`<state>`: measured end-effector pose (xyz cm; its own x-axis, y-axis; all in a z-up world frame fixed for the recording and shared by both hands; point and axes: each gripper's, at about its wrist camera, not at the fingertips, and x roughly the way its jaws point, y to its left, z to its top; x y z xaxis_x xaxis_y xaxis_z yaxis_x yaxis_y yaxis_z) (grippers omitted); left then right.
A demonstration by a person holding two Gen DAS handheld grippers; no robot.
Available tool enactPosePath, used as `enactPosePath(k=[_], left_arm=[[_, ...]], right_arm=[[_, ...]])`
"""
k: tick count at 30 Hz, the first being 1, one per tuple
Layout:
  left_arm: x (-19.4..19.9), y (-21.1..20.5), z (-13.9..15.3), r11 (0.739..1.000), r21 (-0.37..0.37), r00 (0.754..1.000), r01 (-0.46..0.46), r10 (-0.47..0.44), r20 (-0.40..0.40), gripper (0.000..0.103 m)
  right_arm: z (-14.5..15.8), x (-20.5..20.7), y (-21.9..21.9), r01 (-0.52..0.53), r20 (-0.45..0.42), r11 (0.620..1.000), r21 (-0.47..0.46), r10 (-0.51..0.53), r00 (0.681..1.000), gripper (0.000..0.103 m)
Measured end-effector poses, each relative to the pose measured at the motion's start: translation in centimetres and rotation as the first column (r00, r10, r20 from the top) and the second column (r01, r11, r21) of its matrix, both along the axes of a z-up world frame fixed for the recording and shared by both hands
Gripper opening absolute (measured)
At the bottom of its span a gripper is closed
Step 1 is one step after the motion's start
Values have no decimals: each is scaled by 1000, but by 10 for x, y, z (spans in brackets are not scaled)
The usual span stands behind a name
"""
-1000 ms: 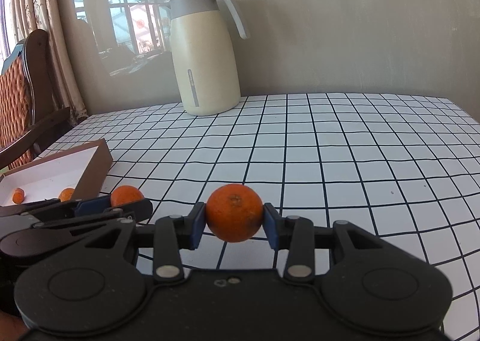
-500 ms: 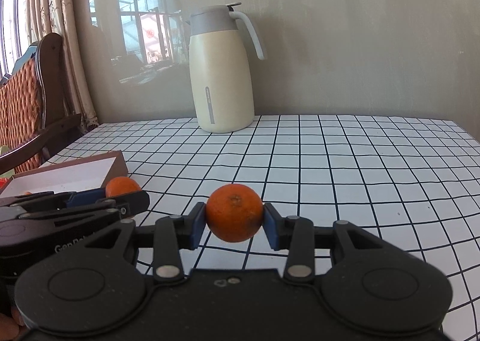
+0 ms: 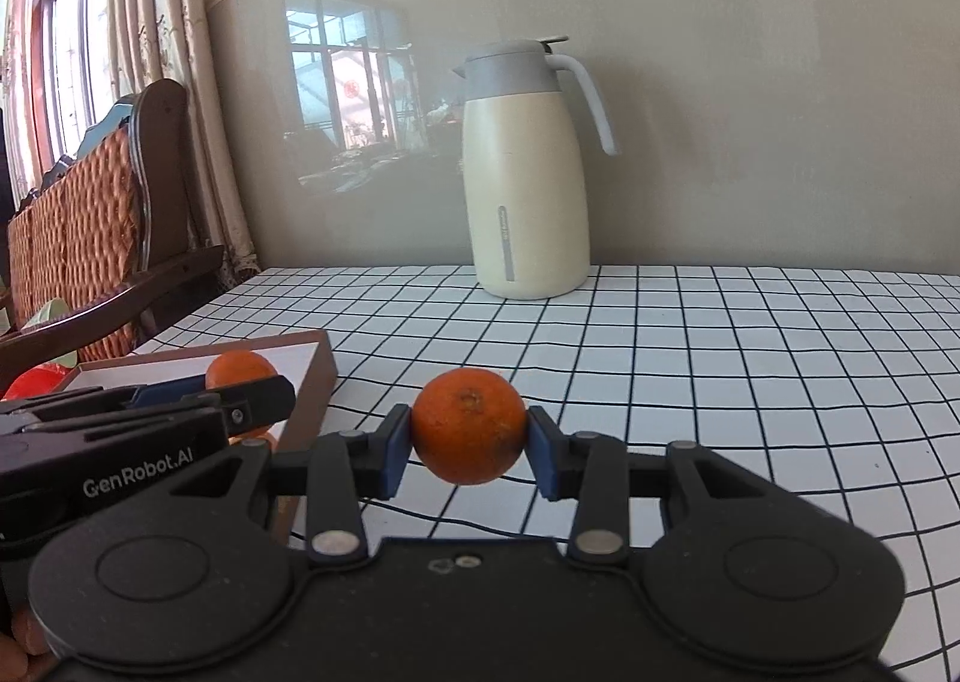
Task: Organize fruits
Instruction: 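Lift and carry both held oranges over the white box with both tools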
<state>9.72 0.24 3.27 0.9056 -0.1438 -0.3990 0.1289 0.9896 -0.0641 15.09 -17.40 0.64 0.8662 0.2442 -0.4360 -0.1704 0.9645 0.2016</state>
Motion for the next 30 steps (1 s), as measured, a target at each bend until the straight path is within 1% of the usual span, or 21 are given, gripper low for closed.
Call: enactPosePath(k=[6, 11, 20, 30], left_arm=[[-15, 28, 7, 999, -1, 999, -50, 50, 20, 37], [-21, 56, 10, 993, -14, 992, -120, 121, 25, 37], [-31, 100, 9, 976, -10, 975, -218, 218, 37, 37], [-36, 136, 4, 954, -22, 953, -300, 301, 32, 37]], right_arm=[[6, -1, 23, -74, 25, 997, 21, 73, 997, 32], [8, 0, 44, -126, 45, 991, 34, 125, 991, 32], [9, 2, 83, -207, 80, 977, 43, 203, 976, 32], [8, 1, 113, -256, 118, 966, 37, 250, 961, 32]])
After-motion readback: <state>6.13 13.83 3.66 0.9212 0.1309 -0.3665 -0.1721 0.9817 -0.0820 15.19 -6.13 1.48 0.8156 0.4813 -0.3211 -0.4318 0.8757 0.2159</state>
